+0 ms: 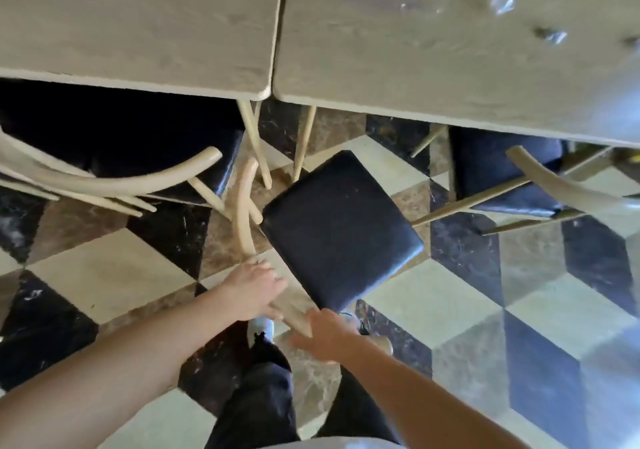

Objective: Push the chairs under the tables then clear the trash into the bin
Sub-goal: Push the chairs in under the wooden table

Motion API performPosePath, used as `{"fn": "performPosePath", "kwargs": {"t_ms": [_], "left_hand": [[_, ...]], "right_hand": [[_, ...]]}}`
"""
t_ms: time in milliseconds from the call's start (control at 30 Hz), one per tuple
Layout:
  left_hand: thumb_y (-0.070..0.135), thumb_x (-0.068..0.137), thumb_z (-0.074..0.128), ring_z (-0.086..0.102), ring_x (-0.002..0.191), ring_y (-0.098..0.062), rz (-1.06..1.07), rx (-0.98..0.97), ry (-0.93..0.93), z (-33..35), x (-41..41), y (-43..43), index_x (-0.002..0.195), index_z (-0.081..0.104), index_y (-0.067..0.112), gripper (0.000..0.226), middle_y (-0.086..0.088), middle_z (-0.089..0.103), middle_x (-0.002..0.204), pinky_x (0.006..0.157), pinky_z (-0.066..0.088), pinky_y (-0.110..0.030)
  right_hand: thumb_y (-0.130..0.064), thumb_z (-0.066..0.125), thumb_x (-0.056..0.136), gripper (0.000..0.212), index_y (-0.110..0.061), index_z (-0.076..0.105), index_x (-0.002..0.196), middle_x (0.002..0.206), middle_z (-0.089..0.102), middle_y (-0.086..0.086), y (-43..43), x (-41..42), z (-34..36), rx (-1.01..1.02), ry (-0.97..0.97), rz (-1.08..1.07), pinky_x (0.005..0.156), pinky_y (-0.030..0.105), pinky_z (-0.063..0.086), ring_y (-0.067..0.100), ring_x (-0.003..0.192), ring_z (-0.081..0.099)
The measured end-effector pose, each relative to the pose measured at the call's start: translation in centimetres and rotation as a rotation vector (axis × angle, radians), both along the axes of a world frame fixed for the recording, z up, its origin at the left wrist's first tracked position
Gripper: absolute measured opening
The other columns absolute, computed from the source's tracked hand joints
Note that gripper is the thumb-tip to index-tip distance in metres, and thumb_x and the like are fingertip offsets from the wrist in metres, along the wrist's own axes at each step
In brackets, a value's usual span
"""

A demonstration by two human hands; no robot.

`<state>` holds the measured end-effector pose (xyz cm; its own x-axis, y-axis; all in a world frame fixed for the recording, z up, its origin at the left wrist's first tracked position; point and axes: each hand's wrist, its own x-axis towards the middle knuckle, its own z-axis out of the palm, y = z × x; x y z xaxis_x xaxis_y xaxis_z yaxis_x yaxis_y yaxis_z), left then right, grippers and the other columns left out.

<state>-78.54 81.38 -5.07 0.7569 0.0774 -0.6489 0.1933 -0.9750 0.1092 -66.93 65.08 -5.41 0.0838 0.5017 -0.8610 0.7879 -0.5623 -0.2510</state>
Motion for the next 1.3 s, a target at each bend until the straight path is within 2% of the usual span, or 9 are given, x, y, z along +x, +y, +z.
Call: {"fn": "performPosePath", "kwargs": {"t_ms": [167,267,400,600,867,1033,1100,1200,1300], "left_hand": [[0.054,0.09,0.054,0.048,0.123,-0.028,-0.159,0.002,-0.16,-1.1,-2.0,4.1,0.124,0.057,0.02,0.047,-0.005,0.061,0.124,0.111,0.028,-0.043],[0.058,0.09,0.053,0.043,0.131,-0.029,-0.206,0.059,-0.185,-1.6,-2.4,6.5,0.131,0.055,0.02,0.055,-0.006,0.058,0.133,0.116,0.022,-0.045],[0.069,0.089,0.048,0.03,0.142,-0.033,-0.264,0.157,-0.087,-1.2,-1.4,8.7,0.14,0.046,0.02,0.07,-0.01,0.049,0.145,0.119,0.015,-0.051],[0.075,0.085,0.047,0.039,0.135,-0.033,-0.31,0.138,-0.035,-1.3,0.2,9.4,0.129,0.053,0.022,0.069,-0.007,0.056,0.135,0.117,0.016,-0.054],[0.073,0.087,0.047,0.043,0.128,-0.028,-0.273,0.063,-0.136,-2.5,0.5,8.0,0.126,0.054,0.022,0.065,-0.002,0.058,0.128,0.118,0.018,-0.052],[0.071,0.089,0.046,0.043,0.126,-0.029,-0.23,0.04,-0.149,-2.8,2.4,5.0,0.132,0.051,0.02,0.067,-0.003,0.057,0.129,0.115,0.02,-0.049],[0.069,0.09,0.045,0.043,0.126,-0.029,-0.222,0.043,-0.149,-2.7,3.4,4.3,0.131,0.05,0.02,0.064,-0.002,0.056,0.13,0.115,0.021,-0.048],[0.068,0.092,0.045,0.044,0.126,-0.028,-0.209,0.037,-0.144,-2.8,5.2,3.6,0.132,0.05,0.021,0.062,-0.001,0.056,0.13,0.115,0.02,-0.046],[0.069,0.088,0.049,0.049,0.122,-0.027,-0.169,0.045,-0.178,-3.3,7.3,2.9,0.127,0.058,0.021,0.062,0.0,0.061,0.122,0.113,0.018,-0.046]], "right_hand": [[-0.067,0.042,0.093,0.065,-0.026,0.034,0.143,0.138,0.053,0.005,0.8,-4.9,-1.1,0.127,-0.112,-0.254,0.105,0.053,0.033,0.034,0.126,0.048],[-0.066,0.038,0.095,0.059,-0.029,0.036,0.14,0.13,0.058,0.001,0.7,-6.0,-1.9,0.205,-0.231,-0.347,0.101,0.05,0.036,0.03,0.121,0.053],[-0.059,0.042,0.099,0.051,-0.026,0.039,0.137,0.127,0.059,0.002,0.1,-6.4,-2.1,0.249,-0.282,-0.293,0.101,0.049,0.038,0.031,0.118,0.055],[-0.051,0.042,0.102,0.048,-0.02,0.038,0.138,0.131,0.057,0.003,-0.3,-6.8,-2.2,0.297,-0.327,-0.27,0.101,0.048,0.038,0.033,0.119,0.052],[-0.051,0.05,0.097,0.047,-0.02,0.045,0.132,0.122,0.061,0.001,-2.9,-4.3,-3.1,0.353,-0.371,-0.225,0.095,0.047,0.043,0.031,0.114,0.057],[-0.047,0.042,0.092,0.048,-0.02,0.049,0.131,0.119,0.062,0.001,-6.0,-0.9,-3.6,0.396,-0.429,-0.178,0.097,0.046,0.044,0.031,0.11,0.059],[-0.041,0.046,0.091,0.043,-0.019,0.052,0.127,0.113,0.063,0.002,-6.8,0.5,-3.9,0.422,-0.443,-0.161,0.096,0.047,0.046,0.033,0.105,0.061],[-0.037,0.068,0.086,0.044,-0.019,0.052,0.122,0.103,0.063,0.003,-7.8,3.0,-4.3,0.437,-0.457,-0.146,0.091,0.048,0.048,0.033,0.095,0.062],[-0.038,0.066,0.089,0.042,-0.018,0.051,0.124,0.104,0.063,0.005,-8.3,6.2,-4.4,0.472,-0.469,-0.107,0.096,0.051,0.045,0.034,0.095,0.061]]}}
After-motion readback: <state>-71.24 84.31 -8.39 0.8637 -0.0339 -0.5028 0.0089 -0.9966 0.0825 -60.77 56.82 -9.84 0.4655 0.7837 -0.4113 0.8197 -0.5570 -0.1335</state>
